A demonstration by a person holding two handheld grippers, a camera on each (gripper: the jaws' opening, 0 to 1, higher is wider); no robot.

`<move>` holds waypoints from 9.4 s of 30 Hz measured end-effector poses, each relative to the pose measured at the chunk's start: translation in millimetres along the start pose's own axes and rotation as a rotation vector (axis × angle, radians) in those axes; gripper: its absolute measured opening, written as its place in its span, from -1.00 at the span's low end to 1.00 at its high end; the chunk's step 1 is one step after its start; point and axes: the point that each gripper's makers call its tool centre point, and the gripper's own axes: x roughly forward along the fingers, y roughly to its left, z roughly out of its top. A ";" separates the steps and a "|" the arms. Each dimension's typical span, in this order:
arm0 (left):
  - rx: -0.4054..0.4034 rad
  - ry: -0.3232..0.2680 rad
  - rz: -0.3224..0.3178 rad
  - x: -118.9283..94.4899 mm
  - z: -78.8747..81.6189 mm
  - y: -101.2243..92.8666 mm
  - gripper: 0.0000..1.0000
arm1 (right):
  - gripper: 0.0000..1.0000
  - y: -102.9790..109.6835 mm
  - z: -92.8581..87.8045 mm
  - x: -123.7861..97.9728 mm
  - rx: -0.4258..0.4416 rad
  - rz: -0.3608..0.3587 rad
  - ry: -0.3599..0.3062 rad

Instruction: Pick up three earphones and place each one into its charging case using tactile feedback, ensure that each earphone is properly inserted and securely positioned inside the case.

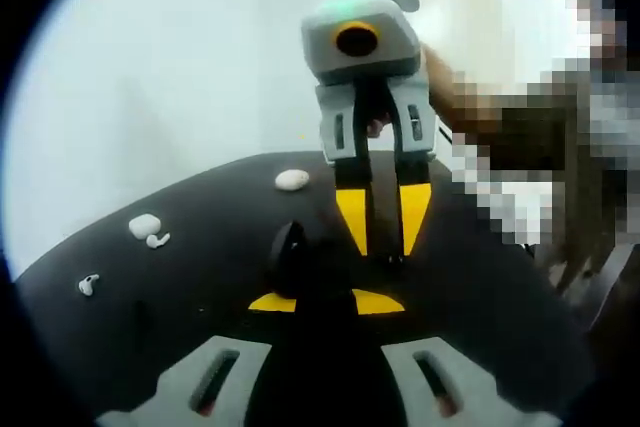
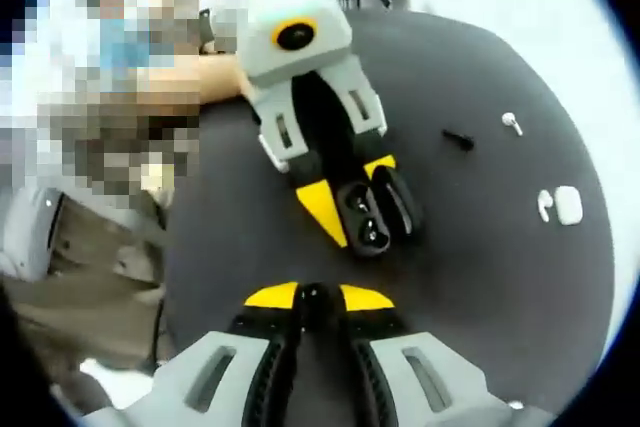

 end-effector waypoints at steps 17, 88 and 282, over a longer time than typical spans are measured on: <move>0.001 0.000 0.000 0.0 -0.1 -1.7 -0.71 | -0.74 -1.1 -8.4 5.2 -0.036 -0.001 -0.006; -0.001 0.001 -0.002 -0.3 -0.3 -2.5 -0.71 | -0.66 -22.9 61.6 -21.4 -0.373 -0.237 -0.610; -0.202 0.018 0.173 -65.8 -25.0 56.9 -0.71 | -0.60 -21.9 93.1 42.2 0.039 -0.253 -0.745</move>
